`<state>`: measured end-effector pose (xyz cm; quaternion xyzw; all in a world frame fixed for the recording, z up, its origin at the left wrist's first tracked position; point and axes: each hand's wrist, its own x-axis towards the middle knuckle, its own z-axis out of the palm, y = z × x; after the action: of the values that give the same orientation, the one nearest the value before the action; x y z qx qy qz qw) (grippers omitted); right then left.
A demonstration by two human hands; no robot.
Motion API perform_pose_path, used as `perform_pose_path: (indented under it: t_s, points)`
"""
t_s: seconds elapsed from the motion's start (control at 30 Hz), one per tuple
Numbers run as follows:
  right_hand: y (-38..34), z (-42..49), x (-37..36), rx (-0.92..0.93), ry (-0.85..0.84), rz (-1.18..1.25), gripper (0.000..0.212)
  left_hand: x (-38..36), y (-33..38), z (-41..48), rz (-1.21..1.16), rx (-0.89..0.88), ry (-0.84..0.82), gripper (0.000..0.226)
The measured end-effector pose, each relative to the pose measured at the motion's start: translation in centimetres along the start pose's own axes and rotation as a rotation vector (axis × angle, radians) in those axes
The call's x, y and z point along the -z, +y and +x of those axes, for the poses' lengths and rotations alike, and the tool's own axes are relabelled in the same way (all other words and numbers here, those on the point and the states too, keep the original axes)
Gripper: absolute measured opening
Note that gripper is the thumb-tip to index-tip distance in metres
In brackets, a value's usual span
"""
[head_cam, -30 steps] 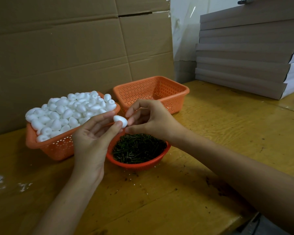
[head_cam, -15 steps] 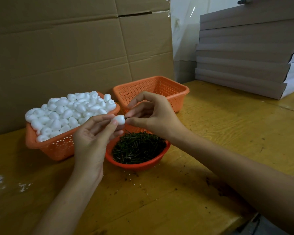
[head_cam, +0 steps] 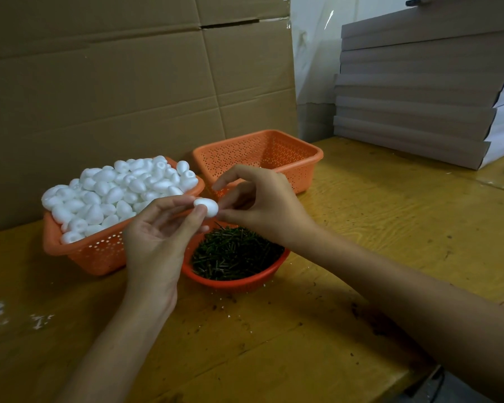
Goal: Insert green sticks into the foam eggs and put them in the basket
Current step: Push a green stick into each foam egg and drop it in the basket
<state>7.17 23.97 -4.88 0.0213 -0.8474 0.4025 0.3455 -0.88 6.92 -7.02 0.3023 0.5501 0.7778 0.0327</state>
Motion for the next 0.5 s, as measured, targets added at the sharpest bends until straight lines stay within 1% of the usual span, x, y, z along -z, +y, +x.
perform_pose_path:
  t_s: [0.17,0.23,0.3,0.4,0.47,0.5]
  points:
    - [0.2,0.2,0.1,-0.164,-0.059,0.264,0.036,-0.2,0.1,-0.1,0.048,-0.016,-0.013,0.030]
    - [0.2,0.4,0.4,-0.199,-0.045,0.366,0.035,-0.2,0.3,0.0,0.032,-0.023,-0.019,0.033]
    - [0.3,0.8,1.2,-0.204,0.009,0.402,0.035,0.1,0.5,0.3,0.051,-0.059,-0.010,0.029]
    - [0.9,1.6,2.9,-0.185,0.135,0.391,0.032,1.1,0.7,1.2,0.159,-0.141,0.089,0.011]
    - [1.7,2.0,3.9,-0.188,0.230,0.363,0.031,2.2,1.0,1.7,0.277,-0.219,0.170,0.010]
    - [2.1,2.2,4.4,-0.185,0.276,0.327,0.030,2.8,1.0,2.0,0.389,-0.273,0.209,0.011]
